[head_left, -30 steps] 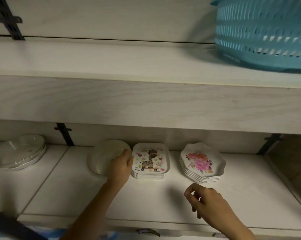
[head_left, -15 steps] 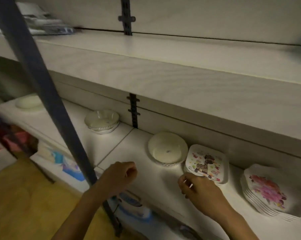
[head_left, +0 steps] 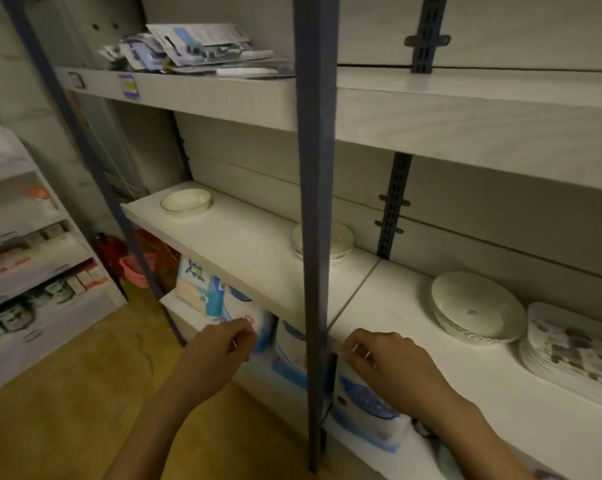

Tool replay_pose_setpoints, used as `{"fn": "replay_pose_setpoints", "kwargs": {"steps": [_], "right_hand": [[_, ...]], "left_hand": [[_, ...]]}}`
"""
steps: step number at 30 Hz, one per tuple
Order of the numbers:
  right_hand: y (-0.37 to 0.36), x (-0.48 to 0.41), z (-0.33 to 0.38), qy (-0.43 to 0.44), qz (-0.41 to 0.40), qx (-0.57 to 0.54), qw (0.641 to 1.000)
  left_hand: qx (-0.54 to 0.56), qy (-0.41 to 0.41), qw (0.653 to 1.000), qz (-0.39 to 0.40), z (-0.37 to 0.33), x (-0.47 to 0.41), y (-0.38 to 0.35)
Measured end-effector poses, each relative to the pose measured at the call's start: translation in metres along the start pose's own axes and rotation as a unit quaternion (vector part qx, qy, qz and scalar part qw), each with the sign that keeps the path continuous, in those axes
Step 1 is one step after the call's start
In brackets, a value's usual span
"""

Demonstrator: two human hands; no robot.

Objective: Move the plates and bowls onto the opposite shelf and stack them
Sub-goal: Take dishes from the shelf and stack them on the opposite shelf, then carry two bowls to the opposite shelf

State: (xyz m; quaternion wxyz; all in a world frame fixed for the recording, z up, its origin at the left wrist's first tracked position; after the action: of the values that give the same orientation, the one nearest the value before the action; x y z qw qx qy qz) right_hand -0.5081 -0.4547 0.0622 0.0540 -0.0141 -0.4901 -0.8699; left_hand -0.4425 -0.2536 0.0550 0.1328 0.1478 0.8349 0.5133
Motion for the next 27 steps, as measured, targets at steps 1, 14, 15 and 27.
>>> {"fn": "replay_pose_setpoints", "kwargs": {"steps": [1, 14, 15, 27], "right_hand": [[-0.008, -0.007, 0.015, 0.002, -0.002, -0.004, 1.0], [-0.051, -0.095, 0.107, -0.06, -0.076, -0.028, 0.995], [-0.053, -0.104, 0.107, -0.07, -0.077, -0.025, 0.994], [-0.042, -0.216, 0.05, -0.208, -0.168, -0.015, 0.964]], "left_hand": [[0.004, -0.005, 1.0, -0.009, 0.014, 0.001, 0.01], [0.019, -0.026, 0.999, 0.014, 0.144, -0.048, 0.071], [0.021, -0.025, 0.999, 0.012, 0.151, -0.056, 0.071], [-0.007, -0.096, 0.992, 0.085, 0.174, -0.193, 0.046]]}}
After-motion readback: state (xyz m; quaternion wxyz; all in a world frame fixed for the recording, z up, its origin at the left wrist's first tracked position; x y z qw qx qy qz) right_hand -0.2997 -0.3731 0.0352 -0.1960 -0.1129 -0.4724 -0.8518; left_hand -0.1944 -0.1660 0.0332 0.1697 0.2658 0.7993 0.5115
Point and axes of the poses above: each hand's wrist, its own x-axis away from the middle knuckle, its own y-axis out of the back of the hand, z = x × y, the point moved 10 cm from there along -x, towards the middle knuckle, and after that the axes turned 6 degrees about -x, right-handed, at the moved point
